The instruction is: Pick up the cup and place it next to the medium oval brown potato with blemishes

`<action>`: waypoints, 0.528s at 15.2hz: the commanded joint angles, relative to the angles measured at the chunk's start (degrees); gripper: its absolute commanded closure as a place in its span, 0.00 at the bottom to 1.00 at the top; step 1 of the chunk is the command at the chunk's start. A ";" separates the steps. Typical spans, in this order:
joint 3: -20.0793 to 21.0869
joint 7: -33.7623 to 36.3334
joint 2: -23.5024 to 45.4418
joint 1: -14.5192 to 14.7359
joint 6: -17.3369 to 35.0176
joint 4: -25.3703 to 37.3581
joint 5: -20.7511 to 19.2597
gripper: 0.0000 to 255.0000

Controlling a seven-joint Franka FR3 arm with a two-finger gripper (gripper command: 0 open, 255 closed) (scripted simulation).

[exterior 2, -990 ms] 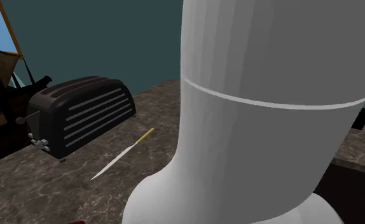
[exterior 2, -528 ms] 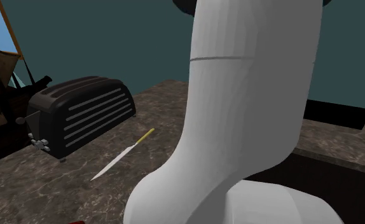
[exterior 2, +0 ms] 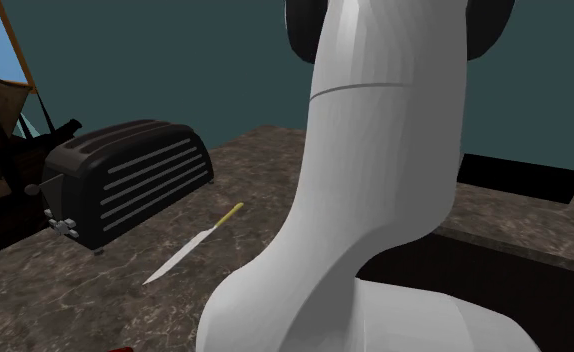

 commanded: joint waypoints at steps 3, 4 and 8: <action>-0.02 -0.32 -0.78 0.11 3.50 -4.22 -0.02 1.00; -0.02 -0.37 -0.96 0.15 4.37 -5.27 -0.02 1.00; -0.01 -0.59 -1.45 0.29 7.71 -9.11 -0.01 1.00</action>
